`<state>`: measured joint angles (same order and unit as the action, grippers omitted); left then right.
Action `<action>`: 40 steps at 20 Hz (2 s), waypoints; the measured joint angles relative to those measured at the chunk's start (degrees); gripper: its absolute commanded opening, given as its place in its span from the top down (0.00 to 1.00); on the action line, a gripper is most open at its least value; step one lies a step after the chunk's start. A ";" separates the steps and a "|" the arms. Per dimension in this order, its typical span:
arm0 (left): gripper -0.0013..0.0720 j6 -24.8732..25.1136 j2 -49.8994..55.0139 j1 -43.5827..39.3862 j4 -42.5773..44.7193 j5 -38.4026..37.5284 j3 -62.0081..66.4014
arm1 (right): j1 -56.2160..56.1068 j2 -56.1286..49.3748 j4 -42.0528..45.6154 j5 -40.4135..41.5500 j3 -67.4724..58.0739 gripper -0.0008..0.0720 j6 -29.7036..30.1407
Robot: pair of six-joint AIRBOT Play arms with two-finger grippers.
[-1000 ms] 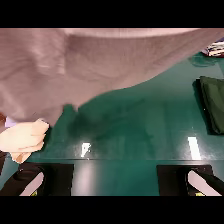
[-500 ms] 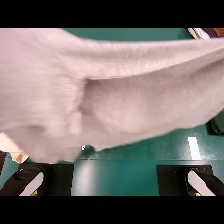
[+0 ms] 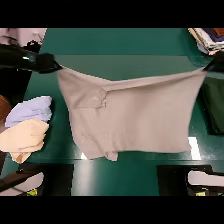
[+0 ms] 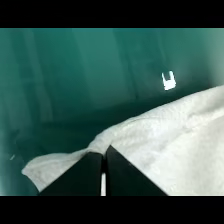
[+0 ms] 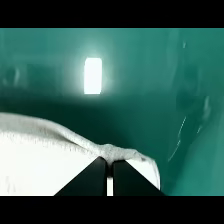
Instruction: Fold the shirts.
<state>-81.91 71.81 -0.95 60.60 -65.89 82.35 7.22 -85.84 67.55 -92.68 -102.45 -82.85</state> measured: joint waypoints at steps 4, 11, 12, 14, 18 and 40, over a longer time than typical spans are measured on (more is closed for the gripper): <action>0.95 0.92 12.96 0.02 -0.74 10.40 2.21 | -0.17 -11.26 0.00 6.01 -2.12 0.97 0.00; 0.95 3.23 20.98 0.59 -1.29 11.54 8.22 | -0.66 -18.86 0.00 9.64 -10.12 0.97 1.75; 0.95 3.56 21.29 0.68 -0.63 9.57 8.28 | -0.70 -19.06 0.04 8.92 -10.45 0.97 2.25; 0.95 4.00 21.59 0.83 0.83 5.97 7.48 | -1.20 -19.06 0.66 7.98 -9.84 0.97 2.95; 0.95 4.39 21.92 0.92 2.60 2.51 2.69 | -3.08 -16.41 3.63 8.37 -1.66 0.97 3.54; 0.24 -2.62 -7.37 0.96 5.09 -5.07 -35.12 | 4.55 15.74 0.22 18.38 37.62 0.54 4.39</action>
<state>-84.53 64.45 0.01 65.69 -70.96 47.22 11.77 -70.11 67.77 -74.30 -64.84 -78.46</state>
